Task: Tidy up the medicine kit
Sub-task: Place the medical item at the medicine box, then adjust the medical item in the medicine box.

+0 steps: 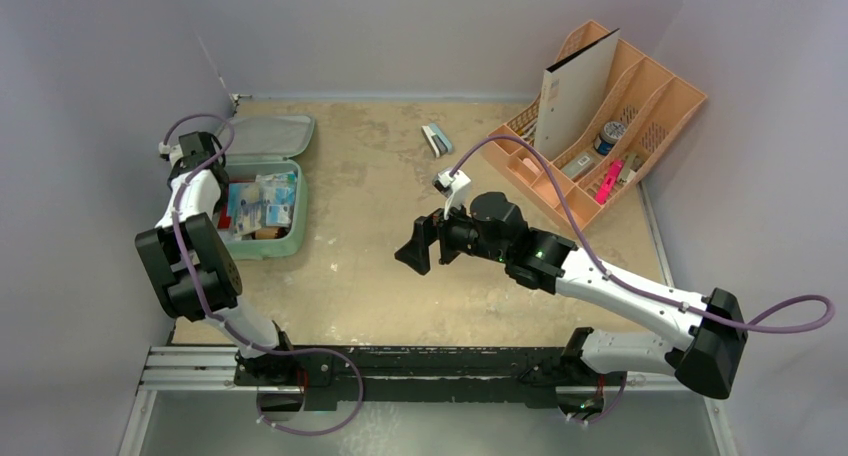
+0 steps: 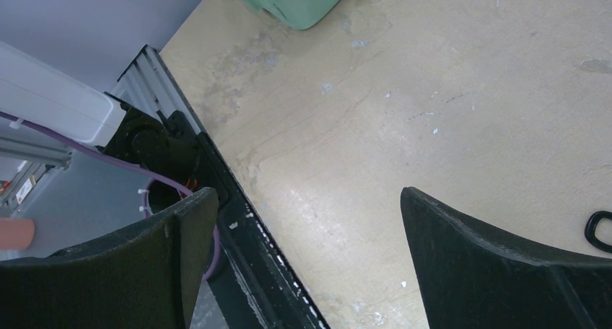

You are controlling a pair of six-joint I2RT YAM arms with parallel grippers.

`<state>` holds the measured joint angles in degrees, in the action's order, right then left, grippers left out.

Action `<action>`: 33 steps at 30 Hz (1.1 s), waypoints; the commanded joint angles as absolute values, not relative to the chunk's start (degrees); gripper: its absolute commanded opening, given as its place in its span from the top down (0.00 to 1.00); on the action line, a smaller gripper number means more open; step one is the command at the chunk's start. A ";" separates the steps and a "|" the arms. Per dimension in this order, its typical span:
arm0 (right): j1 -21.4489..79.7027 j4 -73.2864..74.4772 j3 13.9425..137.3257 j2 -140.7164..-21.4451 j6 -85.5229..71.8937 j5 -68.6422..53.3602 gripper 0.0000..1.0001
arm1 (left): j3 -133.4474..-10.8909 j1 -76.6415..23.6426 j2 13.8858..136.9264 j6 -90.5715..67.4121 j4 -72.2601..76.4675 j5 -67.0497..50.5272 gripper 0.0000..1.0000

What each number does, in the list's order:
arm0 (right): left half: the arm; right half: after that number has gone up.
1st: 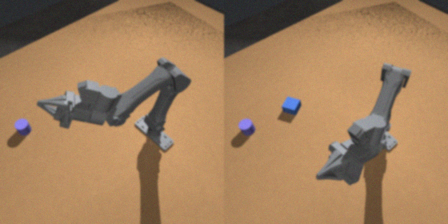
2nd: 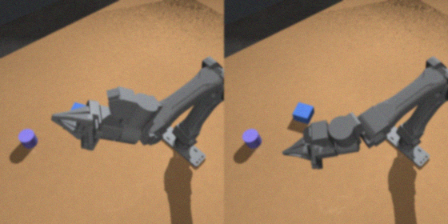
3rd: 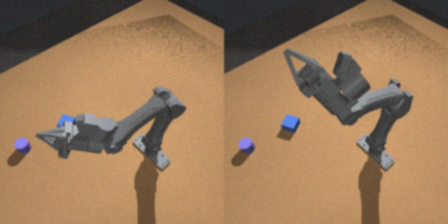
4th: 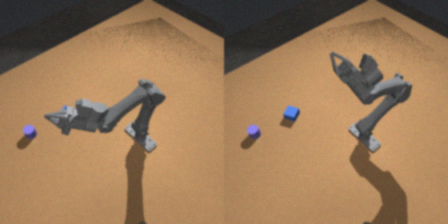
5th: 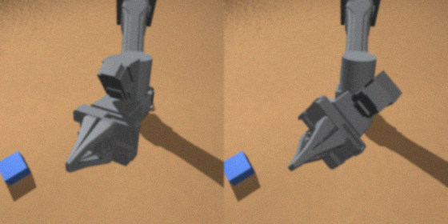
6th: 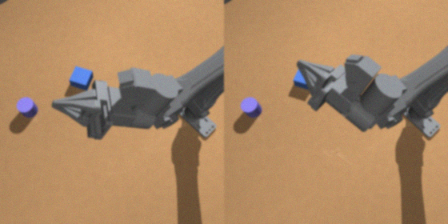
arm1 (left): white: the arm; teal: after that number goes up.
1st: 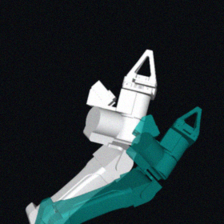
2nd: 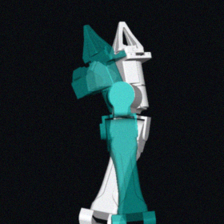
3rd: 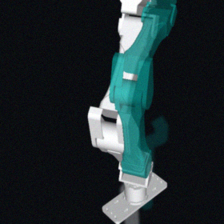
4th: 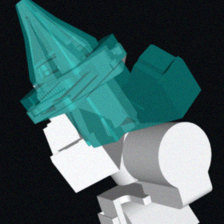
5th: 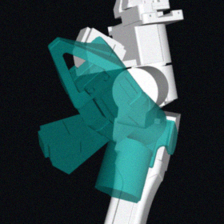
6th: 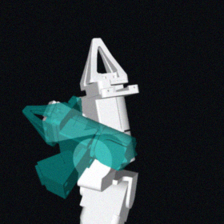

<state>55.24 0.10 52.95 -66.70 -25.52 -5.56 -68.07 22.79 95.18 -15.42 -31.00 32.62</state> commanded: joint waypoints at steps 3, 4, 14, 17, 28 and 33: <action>55.45 -0.88 52.74 -63.38 -25.42 -4.74 0.01 | -71.43 22.59 99.29 -15.10 -31.60 33.40 0.72; 55.44 -0.88 52.75 -63.15 -25.44 -4.56 0.01 | -71.86 22.59 99.71 -15.24 -31.78 33.52 0.73; 55.44 -0.89 53.35 -63.70 -25.48 -4.57 0.01 | -74.94 22.59 101.72 -16.24 -31.21 32.35 0.69; 55.42 -0.71 53.43 -63.57 -25.47 -4.17 0.01 | -76.14 22.59 102.66 -15.87 -31.16 31.19 0.65; 55.44 -0.88 53.17 -63.71 -25.66 -3.60 0.01 | -77.28 22.26 102.30 -14.50 -30.38 27.03 0.66; 55.45 -0.34 52.67 -62.84 -25.75 -3.30 0.01 | -77.93 22.32 104.40 -13.78 -29.45 27.72 0.72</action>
<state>55.24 0.14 52.95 -63.90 -25.56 -4.05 -75.53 22.61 103.26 -15.20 -31.64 28.01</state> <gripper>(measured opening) 0.987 0.296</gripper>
